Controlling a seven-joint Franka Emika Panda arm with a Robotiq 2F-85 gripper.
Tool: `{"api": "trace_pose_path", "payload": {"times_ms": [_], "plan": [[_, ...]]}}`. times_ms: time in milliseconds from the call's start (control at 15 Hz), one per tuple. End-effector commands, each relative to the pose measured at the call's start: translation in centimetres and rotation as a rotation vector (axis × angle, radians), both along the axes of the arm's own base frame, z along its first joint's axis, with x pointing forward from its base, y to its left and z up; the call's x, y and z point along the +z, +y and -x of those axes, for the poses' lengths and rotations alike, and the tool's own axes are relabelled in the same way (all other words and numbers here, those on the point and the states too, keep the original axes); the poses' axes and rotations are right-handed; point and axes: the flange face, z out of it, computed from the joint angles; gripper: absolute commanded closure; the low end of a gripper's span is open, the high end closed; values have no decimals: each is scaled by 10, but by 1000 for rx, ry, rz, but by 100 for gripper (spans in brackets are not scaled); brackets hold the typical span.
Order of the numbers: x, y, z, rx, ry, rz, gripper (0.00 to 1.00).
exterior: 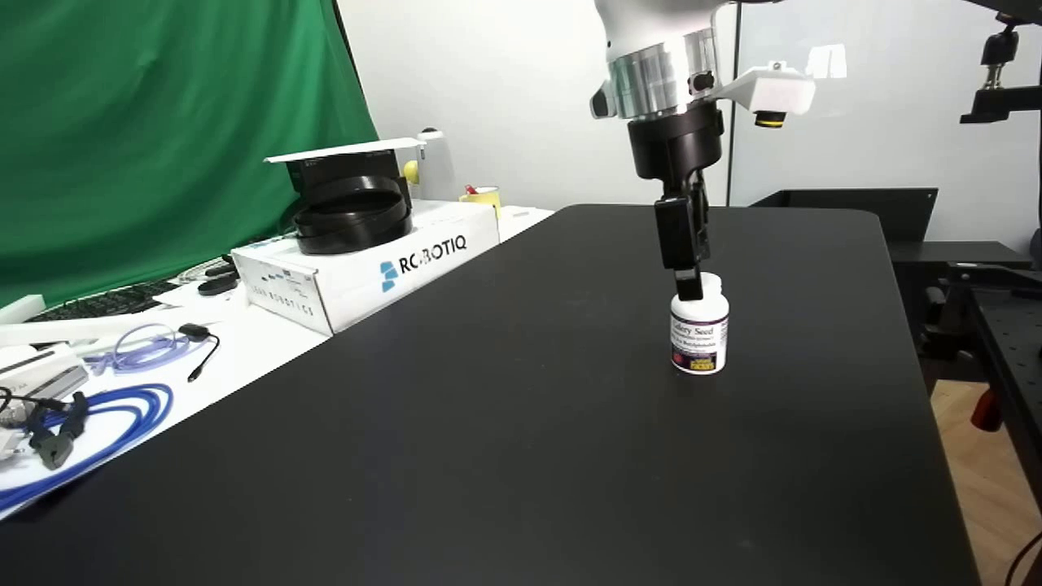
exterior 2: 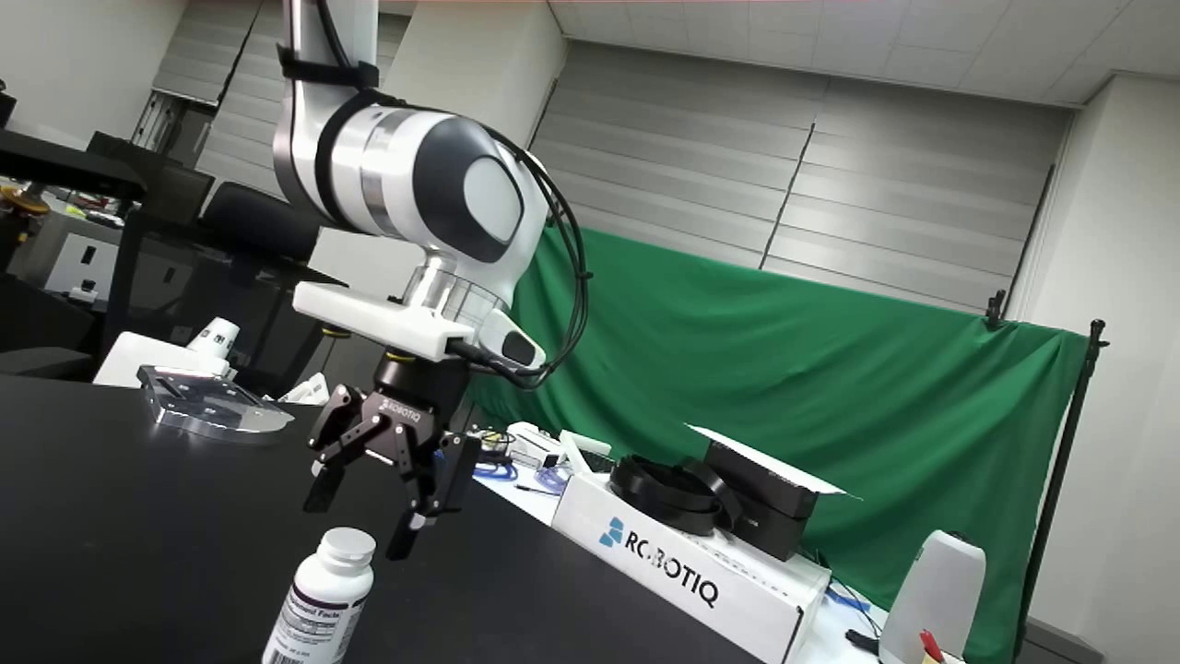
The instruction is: Move the bottle to the right
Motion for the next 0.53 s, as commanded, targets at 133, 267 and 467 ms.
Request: {"api": "trace_pose_path", "payload": {"times_ms": [133,267,467], "plan": [[-3,-11,-1,-54,-20,-25,47],[-4,-12,-1,-70,-8,-27,61],[-4,-21,-2,-119,22,-16,80]]}}
